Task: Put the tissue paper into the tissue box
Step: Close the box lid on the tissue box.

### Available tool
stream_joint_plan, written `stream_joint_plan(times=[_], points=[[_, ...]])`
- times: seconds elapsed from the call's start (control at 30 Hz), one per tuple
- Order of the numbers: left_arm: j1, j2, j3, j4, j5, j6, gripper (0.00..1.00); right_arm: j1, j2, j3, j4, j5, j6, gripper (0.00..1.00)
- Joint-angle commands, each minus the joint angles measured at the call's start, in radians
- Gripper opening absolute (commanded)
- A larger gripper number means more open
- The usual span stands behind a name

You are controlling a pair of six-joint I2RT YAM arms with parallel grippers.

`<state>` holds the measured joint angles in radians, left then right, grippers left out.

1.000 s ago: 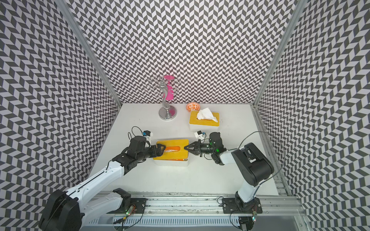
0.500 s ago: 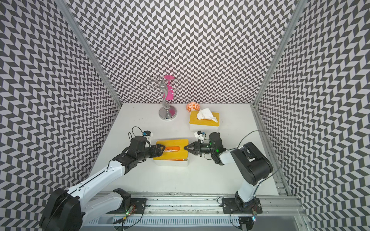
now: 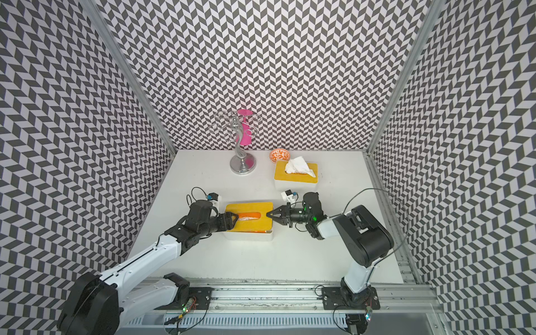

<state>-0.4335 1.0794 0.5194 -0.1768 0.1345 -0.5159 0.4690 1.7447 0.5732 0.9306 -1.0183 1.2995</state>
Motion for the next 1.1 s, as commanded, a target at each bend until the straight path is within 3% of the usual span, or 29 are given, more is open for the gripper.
stream_joint_plan(times=[0.0, 0.53, 0.8, 1.07], points=[[-0.013, 0.015, -0.010, 0.013, 0.026, 0.001, 0.71, 0.011, 0.019, 0.002, 0.065, 0.010, 0.010, 0.00], [-0.013, 0.032, 0.010, -0.001, -0.011, 0.014, 0.55, 0.009, 0.030, -0.010, 0.065, 0.004, -0.013, 0.01], [-0.013, 0.025, 0.019, -0.014, -0.024, 0.020, 0.53, -0.004, 0.037, -0.019, 0.065, -0.006, -0.031, 0.20], [-0.013, 0.020, 0.019, -0.021, -0.033, 0.024, 0.53, -0.047, 0.006, -0.035, -0.008, -0.017, -0.103, 0.30]])
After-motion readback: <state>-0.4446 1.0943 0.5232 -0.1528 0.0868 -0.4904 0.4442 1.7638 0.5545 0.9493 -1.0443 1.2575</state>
